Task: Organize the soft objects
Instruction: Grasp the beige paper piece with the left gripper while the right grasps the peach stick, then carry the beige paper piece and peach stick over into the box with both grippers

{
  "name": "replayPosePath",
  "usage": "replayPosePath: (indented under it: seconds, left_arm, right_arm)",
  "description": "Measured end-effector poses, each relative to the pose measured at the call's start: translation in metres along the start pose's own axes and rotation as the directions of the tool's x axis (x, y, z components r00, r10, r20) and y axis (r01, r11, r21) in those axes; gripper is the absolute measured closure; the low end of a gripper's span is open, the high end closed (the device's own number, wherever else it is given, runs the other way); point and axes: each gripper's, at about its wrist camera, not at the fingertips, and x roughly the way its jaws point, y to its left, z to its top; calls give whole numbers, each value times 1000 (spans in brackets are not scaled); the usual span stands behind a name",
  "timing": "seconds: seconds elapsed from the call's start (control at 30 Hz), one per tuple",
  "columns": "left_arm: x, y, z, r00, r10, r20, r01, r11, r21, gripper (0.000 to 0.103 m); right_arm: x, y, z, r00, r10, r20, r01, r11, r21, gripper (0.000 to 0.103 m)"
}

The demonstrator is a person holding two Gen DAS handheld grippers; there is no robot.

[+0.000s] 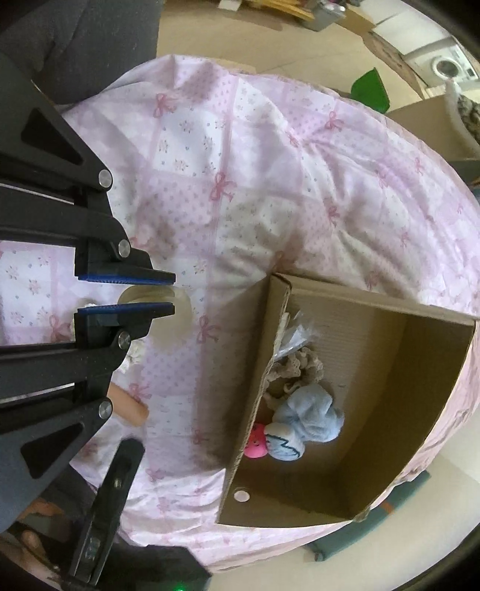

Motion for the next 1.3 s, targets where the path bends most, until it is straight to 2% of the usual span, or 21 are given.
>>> replayPosePath:
  seconds: [0.07, 0.23, 0.27, 0.4, 0.47, 0.5, 0.6, 0.7, 0.87, 1.3]
  left_arm:
    - [-1, 2, 0, 1000, 9, 6, -9, 1000, 16, 95]
    - [7, -9, 0, 1000, 7, 7, -7, 999, 34, 95]
    - [7, -9, 0, 1000, 5, 6, -5, 999, 33, 95]
    - [10, -9, 0, 1000, 3, 6, -3, 999, 34, 95]
    - [11, -10, 0, 1000, 3, 3, -3, 999, 34, 95]
    - [12, -11, 0, 1000, 4, 4, -4, 999, 35, 95]
    - [12, -15, -1, 1000, 9, 13, -9, 999, 47, 95]
    - [8, -17, -2, 999, 12, 32, -14, 998, 59, 95]
    - [-5, -12, -3, 997, -2, 72, -1, 999, 46, 95]
    - [-32, -17, -12, 986, 0, 168, -9, 998, 57, 95]
  right_arm:
    - [10, 4, 0, 999, -17, -28, 17, 1000, -3, 45]
    - [29, 8, 4, 994, -73, -79, 71, 997, -23, 55]
    - [31, 9, 4, 993, -83, -82, 81, 996, -27, 60]
    - [35, 10, 3, 989, -124, -79, 119, 991, -60, 73]
    - [36, 13, 2, 986, -148, -71, 141, 986, -85, 83]
    - [36, 13, 1, 986, -150, -69, 144, 985, -93, 83]
    - [36, 15, 1, 984, -169, -56, 161, 980, -120, 94]
    - [32, 21, 1, 987, -157, -32, 151, 978, -146, 97]
    - [6, 34, -3, 993, -100, 63, 110, 976, -186, 97]
    - [-42, 42, -14, 976, -50, 213, 98, 970, -223, 97]
